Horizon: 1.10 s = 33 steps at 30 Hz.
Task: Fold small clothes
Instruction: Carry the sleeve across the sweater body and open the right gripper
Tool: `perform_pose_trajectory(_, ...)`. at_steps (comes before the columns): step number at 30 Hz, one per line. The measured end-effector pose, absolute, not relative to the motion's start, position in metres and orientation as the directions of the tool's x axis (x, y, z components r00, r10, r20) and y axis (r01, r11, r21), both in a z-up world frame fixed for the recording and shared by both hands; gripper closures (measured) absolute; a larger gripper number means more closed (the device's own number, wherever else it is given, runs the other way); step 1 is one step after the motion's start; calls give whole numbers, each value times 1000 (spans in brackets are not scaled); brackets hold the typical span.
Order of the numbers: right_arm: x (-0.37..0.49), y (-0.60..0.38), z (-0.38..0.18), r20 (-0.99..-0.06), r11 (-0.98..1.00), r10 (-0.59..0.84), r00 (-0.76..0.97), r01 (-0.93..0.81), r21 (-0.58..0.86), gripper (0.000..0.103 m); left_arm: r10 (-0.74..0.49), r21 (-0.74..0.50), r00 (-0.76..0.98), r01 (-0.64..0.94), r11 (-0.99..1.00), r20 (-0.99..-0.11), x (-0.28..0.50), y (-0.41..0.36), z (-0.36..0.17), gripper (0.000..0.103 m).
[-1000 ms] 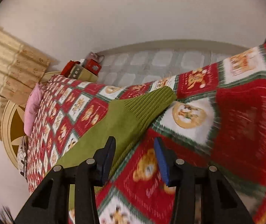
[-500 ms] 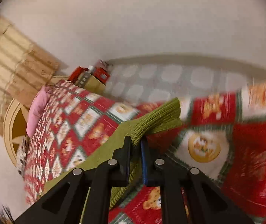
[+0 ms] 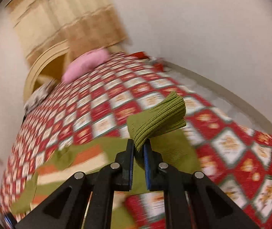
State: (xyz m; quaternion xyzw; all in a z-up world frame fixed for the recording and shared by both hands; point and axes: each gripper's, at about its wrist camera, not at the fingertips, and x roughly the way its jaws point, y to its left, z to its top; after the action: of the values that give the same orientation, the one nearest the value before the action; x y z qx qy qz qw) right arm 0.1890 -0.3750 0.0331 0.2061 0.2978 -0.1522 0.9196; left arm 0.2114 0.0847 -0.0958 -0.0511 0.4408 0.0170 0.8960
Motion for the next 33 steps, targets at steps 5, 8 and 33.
perform_pose_trajectory(5, 235, -266, 16, -627, 946, -56, 777, 243, 216, 94, -28, -93, 616, -75, 993, -787, 210, 87, -95, 0)
perform_pose_trajectory(8, 254, -213, -5, -651, 959, 7, 759, 180, 220, 94, -35, -104, 620, -75, 992, -784, 210, 88, -94, 0)
perform_pose_trajectory(33, 325, -48, -94, -713, 891, 449, 538, -218, 397, 72, -77, -177, 640, -93, 980, -764, 210, 99, -93, 0)
